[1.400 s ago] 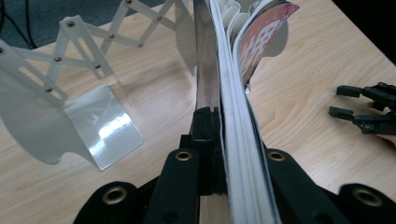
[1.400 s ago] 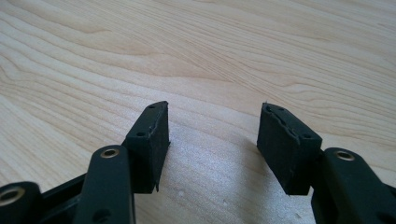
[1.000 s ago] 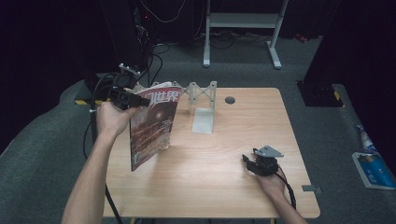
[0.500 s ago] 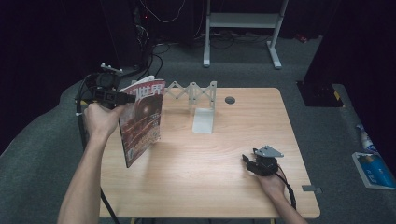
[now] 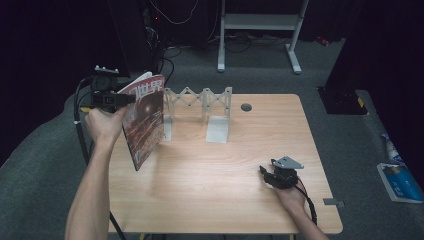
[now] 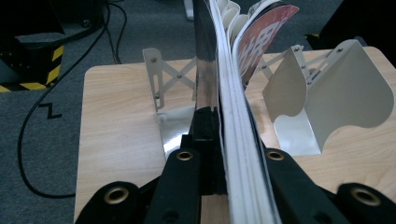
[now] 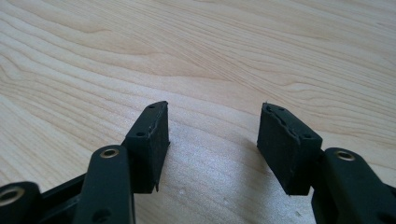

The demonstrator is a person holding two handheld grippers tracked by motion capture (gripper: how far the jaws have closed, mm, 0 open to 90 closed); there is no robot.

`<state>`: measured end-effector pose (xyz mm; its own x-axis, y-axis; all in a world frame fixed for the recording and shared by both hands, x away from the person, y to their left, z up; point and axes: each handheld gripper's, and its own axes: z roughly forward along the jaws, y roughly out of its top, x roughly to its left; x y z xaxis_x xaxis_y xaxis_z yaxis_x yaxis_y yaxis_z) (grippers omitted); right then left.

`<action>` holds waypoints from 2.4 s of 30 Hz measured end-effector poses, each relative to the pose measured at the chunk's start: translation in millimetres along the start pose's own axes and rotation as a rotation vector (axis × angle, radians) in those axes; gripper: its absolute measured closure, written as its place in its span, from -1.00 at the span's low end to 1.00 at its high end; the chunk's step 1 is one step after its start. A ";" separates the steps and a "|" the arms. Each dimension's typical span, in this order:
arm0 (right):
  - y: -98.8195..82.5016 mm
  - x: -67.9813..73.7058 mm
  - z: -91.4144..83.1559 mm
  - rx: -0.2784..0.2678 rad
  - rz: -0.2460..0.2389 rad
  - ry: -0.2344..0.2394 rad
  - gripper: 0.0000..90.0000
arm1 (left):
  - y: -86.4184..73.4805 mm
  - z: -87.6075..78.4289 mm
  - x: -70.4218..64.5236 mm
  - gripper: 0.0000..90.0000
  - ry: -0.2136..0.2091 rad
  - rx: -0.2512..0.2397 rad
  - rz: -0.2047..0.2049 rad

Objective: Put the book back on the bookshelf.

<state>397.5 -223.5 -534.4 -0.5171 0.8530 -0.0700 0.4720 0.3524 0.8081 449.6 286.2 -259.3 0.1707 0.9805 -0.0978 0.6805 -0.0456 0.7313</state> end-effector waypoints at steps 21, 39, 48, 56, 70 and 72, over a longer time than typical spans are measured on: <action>-0.3 0.2 0.0 -0.002 0.000 -0.005 -0.04 | 0.6 39.3 1.9 0.86 0.018 -0.074 -0.064; -0.2 0.1 0.0 -0.002 0.001 -0.004 -0.04 | -9.8 61.4 2.1 0.86 0.020 -0.150 -0.119; -0.2 0.0 0.2 -0.003 0.001 -0.004 -0.04 | -12.8 70.1 -0.6 0.85 0.017 -0.178 -0.111; -0.2 -0.1 0.2 -0.004 0.001 -0.004 -0.04 | -13.2 74.4 -9.1 0.83 0.012 -0.161 -0.044; -0.3 0.1 0.2 -0.004 0.001 -0.004 -0.04 | -3.6 74.2 -23.6 0.82 0.047 0.008 0.080; -0.3 0.2 0.2 -0.003 0.002 -0.004 -0.04 | -1.3 73.6 -25.0 0.82 0.055 0.042 0.099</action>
<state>397.4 -223.4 -534.7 -0.5137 0.8551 -0.0707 0.4708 0.3498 0.8099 496.8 247.6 -307.5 0.1995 0.9798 0.0115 0.6915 -0.1491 0.7068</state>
